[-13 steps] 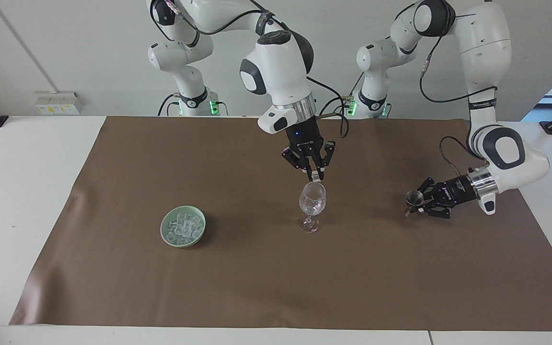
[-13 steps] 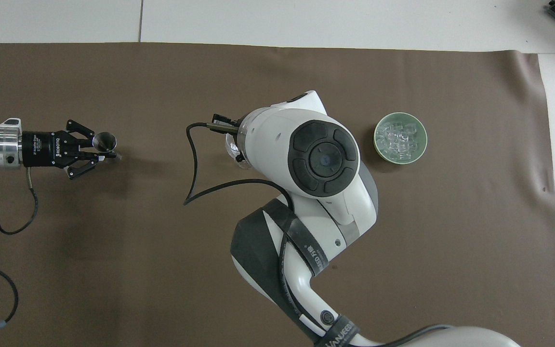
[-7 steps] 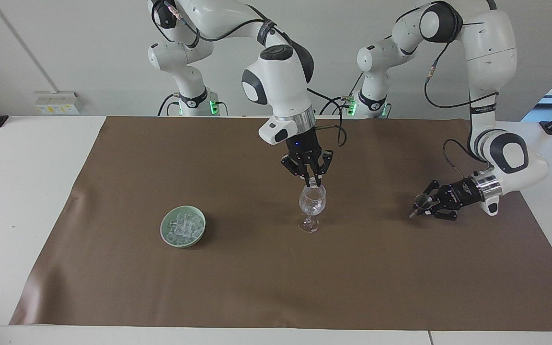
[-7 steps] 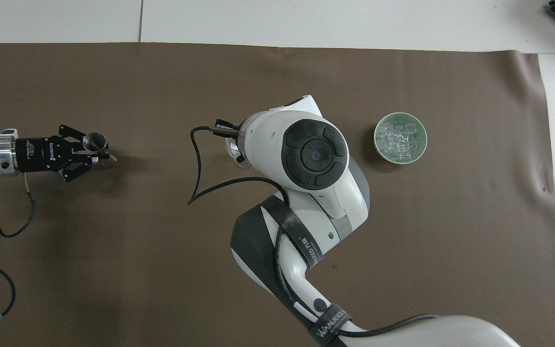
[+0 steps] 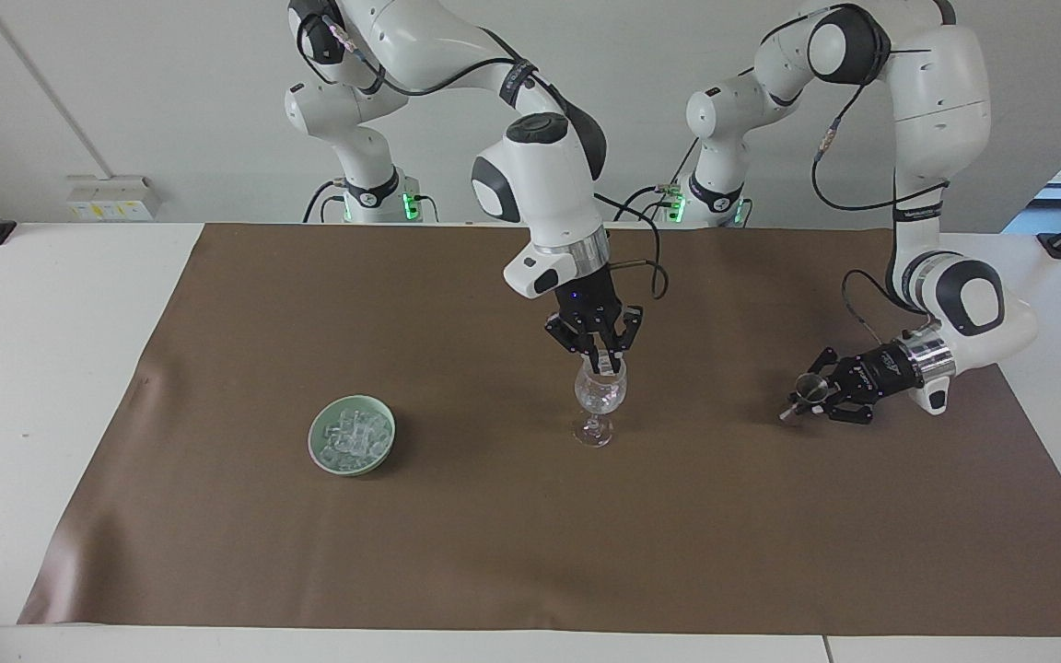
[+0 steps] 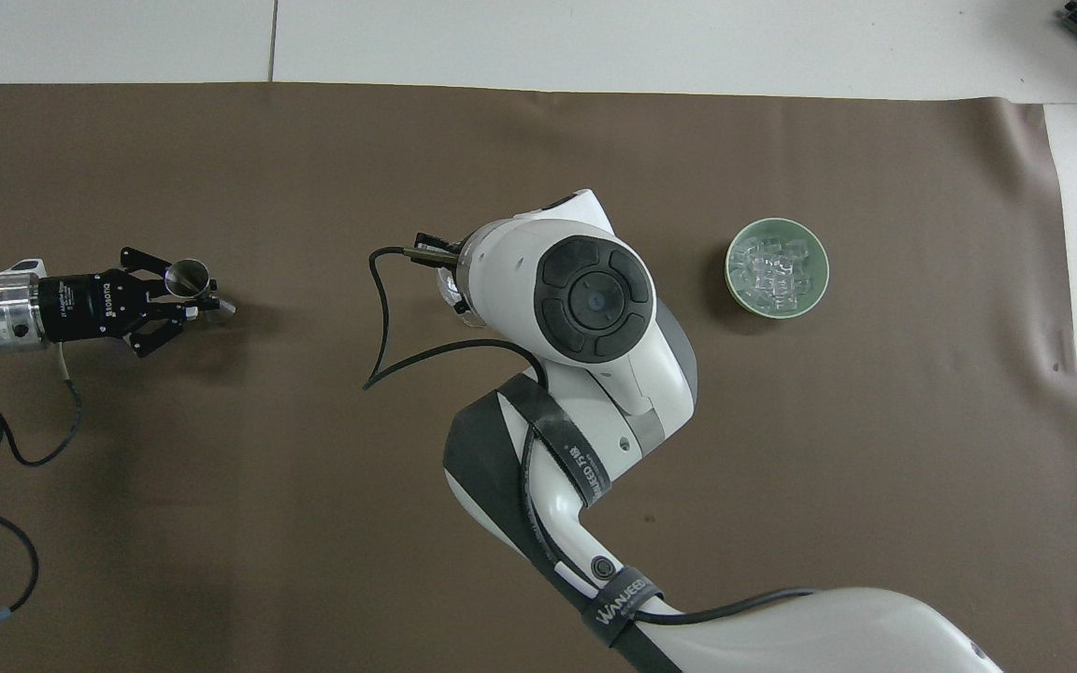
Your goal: Pour wine and add ice with both arms
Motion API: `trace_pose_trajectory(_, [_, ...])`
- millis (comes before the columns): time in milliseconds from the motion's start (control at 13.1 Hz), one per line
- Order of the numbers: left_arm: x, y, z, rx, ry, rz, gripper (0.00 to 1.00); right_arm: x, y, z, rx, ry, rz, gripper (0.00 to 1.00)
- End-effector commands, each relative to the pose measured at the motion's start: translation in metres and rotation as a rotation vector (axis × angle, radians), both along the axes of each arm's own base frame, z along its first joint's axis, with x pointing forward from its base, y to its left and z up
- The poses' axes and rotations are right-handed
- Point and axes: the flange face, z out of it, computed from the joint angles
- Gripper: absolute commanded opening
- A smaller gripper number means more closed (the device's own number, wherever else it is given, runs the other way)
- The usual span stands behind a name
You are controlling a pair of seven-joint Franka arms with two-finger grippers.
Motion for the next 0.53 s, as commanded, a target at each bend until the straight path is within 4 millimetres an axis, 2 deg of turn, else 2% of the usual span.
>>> trace_pose_trajectory(0, [-0.005,0.001,-0.003,-0.026,-0.029,0.002,0.0,0.0,0.001,0.003,0.0,-0.02,0.015,0.0])
trace_pose_trajectory(457, [-0.007,0.009,-0.013,-0.029,-0.028,0.014,0.0,0.001,0.0,0.003,-0.008,-0.024,0.019,0.0])
